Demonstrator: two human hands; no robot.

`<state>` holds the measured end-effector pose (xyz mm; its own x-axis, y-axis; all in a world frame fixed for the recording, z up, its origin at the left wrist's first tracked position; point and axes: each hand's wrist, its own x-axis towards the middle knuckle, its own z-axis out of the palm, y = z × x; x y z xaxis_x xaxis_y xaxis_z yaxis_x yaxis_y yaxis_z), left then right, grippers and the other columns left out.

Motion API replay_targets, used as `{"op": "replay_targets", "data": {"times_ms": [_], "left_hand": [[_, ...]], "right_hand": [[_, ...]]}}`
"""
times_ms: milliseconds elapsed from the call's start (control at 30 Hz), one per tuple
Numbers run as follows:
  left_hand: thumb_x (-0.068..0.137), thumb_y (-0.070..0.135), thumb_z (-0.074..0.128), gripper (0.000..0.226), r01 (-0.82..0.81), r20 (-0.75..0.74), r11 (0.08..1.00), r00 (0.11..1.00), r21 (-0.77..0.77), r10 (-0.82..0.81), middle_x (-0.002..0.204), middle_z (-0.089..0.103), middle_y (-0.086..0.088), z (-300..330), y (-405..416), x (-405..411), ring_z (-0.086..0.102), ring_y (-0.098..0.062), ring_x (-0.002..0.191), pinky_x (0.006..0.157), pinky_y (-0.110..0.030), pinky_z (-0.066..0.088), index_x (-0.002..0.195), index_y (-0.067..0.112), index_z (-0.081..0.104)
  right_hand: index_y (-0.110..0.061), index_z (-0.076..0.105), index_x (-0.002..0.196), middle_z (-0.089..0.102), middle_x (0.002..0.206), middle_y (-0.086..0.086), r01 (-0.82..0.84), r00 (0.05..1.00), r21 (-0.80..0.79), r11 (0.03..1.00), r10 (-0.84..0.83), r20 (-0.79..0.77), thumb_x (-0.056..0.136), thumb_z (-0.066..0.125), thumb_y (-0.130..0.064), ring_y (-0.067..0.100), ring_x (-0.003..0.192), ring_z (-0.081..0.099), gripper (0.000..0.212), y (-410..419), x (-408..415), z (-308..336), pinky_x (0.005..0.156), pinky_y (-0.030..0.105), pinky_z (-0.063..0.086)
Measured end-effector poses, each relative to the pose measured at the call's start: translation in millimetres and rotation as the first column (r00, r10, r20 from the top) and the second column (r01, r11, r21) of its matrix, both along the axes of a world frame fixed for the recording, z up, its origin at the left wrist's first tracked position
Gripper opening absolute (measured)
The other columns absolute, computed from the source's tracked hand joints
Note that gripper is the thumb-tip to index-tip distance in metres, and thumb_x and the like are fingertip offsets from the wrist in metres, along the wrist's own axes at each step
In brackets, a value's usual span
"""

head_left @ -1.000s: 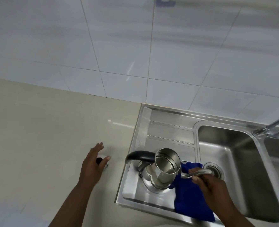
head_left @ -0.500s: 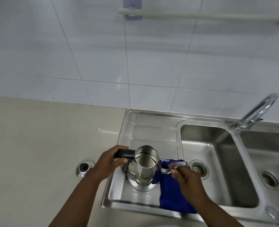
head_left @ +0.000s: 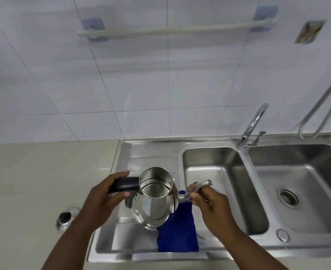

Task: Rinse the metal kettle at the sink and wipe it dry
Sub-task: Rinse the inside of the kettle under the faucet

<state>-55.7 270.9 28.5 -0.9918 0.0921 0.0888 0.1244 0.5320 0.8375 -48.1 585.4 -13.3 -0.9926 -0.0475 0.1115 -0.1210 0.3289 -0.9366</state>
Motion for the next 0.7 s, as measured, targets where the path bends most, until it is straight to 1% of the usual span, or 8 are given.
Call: {"op": "replay_targets", "data": {"times_ms": [67,133,200,300,400,433,600,700], "left_hand": [[0.081,0.016,0.075,0.047,0.020,-0.018,1.000,1.000,-0.018,-0.020,0.117,0.066,0.020,4.6,27.6,-6.7,0.063,0.001,0.107,0.089,-0.009,0.045,0.123,0.029,0.059],[0.080,0.007,0.073,0.046,0.038,-0.017,0.999,0.999,-0.014,-0.038,0.114,0.065,0.022,6.1,57.3,-14.4,0.063,0.003,0.104,0.085,-0.006,0.044,0.120,0.027,0.061],[0.082,0.007,0.072,0.043,0.079,0.007,0.997,0.997,-0.005,-0.079,0.111,0.066,0.023,5.2,87.7,-23.2,0.063,0.004,0.102,0.083,-0.006,0.045,0.115,0.031,0.061],[0.086,0.015,0.069,0.033,0.150,0.066,0.989,0.987,0.005,-0.150,0.107,0.065,0.026,1.0,132.4,-36.8,0.062,0.003,0.099,0.080,-0.007,0.045,0.107,0.039,0.057],[0.087,0.020,0.068,0.025,0.178,0.112,0.983,0.977,0.036,-0.181,0.103,0.066,0.021,-7.1,173.2,-51.8,0.062,-0.001,0.096,0.078,-0.010,0.047,0.104,0.036,0.058],[0.087,0.019,0.068,0.024,0.184,0.129,0.982,0.973,0.049,-0.189,0.102,0.066,0.019,-10.3,185.4,-56.3,0.063,-0.003,0.095,0.078,-0.011,0.047,0.104,0.032,0.059],[0.087,0.015,0.067,0.022,0.183,0.176,0.979,0.965,0.089,-0.196,0.094,0.068,0.014,-24.2,232.9,-77.0,0.063,-0.005,0.087,0.073,-0.015,0.048,0.104,0.027,0.060],[0.088,0.018,0.067,0.025,0.151,0.192,0.984,0.967,0.095,-0.167,0.094,0.070,0.008,-30.5,249.7,-89.2,0.064,-0.003,0.090,0.073,-0.014,0.048,0.109,0.029,0.059]], "right_hand": [[-0.020,0.071,0.095,0.075,0.093,-0.013,0.044,0.999,-0.026,0.999,-0.044,-0.001,0.091,0.063,-0.012,0.011,0.088,0.072,0.012,26.2,-0.1,5.4,0.081,0.039,0.059],[-0.025,0.071,0.098,0.075,0.094,-0.011,0.077,0.997,-0.046,0.996,-0.076,0.018,0.091,0.063,-0.015,0.011,0.090,0.072,0.014,53.4,-0.9,10.1,0.083,0.042,0.059],[-0.026,0.071,0.098,0.075,0.096,-0.010,0.113,0.993,-0.058,0.992,-0.111,0.035,0.091,0.062,-0.014,0.011,0.092,0.072,0.016,81.8,-3.4,13.7,0.084,0.043,0.059],[-0.024,0.073,0.094,0.076,0.096,-0.014,0.167,0.986,-0.040,0.985,-0.166,0.030,0.089,0.065,-0.010,0.006,0.093,0.072,0.017,125.0,-9.2,17.1,0.085,0.037,0.059],[-0.036,0.071,0.085,0.076,0.092,-0.019,0.202,0.979,0.029,0.979,-0.202,0.014,0.088,0.067,-0.009,-0.001,0.088,0.071,0.027,162.6,-16.8,16.4,0.082,0.023,0.056],[-0.039,0.069,0.086,0.075,0.091,-0.020,0.214,0.977,0.047,0.976,-0.215,0.018,0.088,0.067,-0.010,-0.001,0.088,0.070,0.029,174.1,-20.4,13.8,0.082,0.022,0.056],[-0.041,0.069,0.097,0.075,0.097,-0.020,0.236,0.968,0.053,0.970,-0.240,0.078,0.089,0.066,-0.016,0.007,0.091,0.072,0.026,220.4,-44.6,-10.0,0.088,0.047,0.057],[-0.044,0.070,0.098,0.077,0.098,-0.012,0.215,0.969,0.020,0.976,-0.216,0.120,0.089,0.067,-0.014,0.010,0.094,0.072,0.031,236.4,-61.1,-18.0,0.090,0.049,0.056]]}}
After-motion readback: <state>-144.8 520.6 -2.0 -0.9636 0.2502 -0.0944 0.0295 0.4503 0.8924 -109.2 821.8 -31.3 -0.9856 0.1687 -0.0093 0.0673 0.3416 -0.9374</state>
